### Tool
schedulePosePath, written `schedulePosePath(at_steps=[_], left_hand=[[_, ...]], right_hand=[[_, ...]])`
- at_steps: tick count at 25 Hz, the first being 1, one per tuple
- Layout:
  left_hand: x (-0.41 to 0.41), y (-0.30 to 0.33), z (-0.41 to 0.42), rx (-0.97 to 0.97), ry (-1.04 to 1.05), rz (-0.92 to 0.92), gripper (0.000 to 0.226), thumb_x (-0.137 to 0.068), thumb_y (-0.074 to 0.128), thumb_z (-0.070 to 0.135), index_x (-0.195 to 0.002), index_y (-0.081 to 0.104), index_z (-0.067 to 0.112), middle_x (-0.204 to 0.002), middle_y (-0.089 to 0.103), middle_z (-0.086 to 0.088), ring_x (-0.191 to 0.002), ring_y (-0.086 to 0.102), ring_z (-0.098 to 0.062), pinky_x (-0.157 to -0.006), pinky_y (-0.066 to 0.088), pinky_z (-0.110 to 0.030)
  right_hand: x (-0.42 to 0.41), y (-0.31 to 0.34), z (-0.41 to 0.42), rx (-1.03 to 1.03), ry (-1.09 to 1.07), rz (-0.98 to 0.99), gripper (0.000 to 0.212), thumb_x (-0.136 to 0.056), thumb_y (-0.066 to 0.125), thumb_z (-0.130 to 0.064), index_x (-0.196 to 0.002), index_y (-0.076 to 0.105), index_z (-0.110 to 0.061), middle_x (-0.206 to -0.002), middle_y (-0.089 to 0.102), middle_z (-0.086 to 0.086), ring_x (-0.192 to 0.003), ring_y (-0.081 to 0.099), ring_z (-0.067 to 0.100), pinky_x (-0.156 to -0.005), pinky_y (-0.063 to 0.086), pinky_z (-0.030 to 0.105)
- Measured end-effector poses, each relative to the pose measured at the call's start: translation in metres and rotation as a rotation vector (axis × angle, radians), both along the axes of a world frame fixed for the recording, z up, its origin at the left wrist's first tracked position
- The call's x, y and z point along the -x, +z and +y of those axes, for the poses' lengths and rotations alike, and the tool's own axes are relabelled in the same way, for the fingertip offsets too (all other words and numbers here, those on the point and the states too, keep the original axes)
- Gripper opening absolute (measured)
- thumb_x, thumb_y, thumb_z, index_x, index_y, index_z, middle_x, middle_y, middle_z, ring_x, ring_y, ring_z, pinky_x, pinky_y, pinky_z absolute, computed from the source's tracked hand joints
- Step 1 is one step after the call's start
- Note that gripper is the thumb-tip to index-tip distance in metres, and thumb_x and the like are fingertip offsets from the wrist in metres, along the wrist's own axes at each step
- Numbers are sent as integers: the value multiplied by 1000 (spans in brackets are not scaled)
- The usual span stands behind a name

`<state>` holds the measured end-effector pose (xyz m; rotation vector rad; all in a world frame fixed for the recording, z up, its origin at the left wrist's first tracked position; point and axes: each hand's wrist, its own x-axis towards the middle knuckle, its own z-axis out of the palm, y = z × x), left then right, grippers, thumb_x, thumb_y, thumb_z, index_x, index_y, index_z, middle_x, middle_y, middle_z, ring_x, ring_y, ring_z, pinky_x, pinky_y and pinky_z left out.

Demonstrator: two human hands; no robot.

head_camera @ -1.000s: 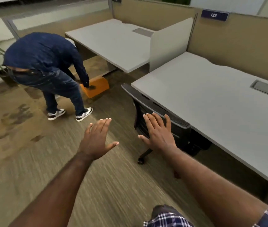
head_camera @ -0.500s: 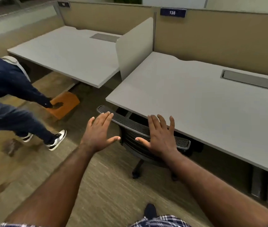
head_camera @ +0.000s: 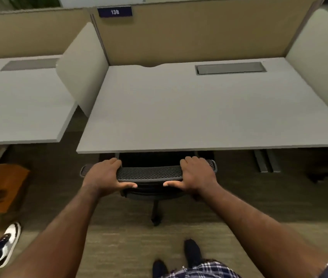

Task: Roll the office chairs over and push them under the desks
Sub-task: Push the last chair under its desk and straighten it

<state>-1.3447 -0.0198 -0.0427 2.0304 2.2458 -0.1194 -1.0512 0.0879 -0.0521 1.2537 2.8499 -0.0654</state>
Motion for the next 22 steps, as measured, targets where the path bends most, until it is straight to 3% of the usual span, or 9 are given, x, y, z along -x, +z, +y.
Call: schedulePosePath(at_steps=[5,11,17,22], left_hand=[[1,-1,14,-128,-105,38,80,-51,24,106,-74,47,32,-71,47,14,-63,49,-12,-55,35,-30],[0,-5,35,-190,-199,37,84,-48,26,107,-68,48,28,-69,58,9,-66,61,-20,-54,34,-30],[-20,-5,63,-155,-284,-12,86,-47,23,107,-75,51,30,-72,55,11,-68,59,-17,-56,37,-31],[-62,-11,87,-158,-322,-21,84,-50,24,106,-76,49,30,-71,50,12,-65,53,-15,-56,35,-31]], right_hand=[[-5,3,-2,2,-70,-3,104,-58,9,-102,-93,55,-16,-96,61,7,-85,54,27,-77,40,41],[-17,5,-11,13,-158,-35,104,-60,11,-100,-97,56,-14,-97,59,7,-85,51,25,-81,40,41],[-41,4,-19,1,-273,-11,103,-60,11,-102,-94,56,-15,-94,60,7,-78,42,21,-78,41,40],[-81,3,0,-4,-306,-61,102,-60,10,-102,-96,54,-17,-94,56,3,-81,45,20,-79,41,39]])
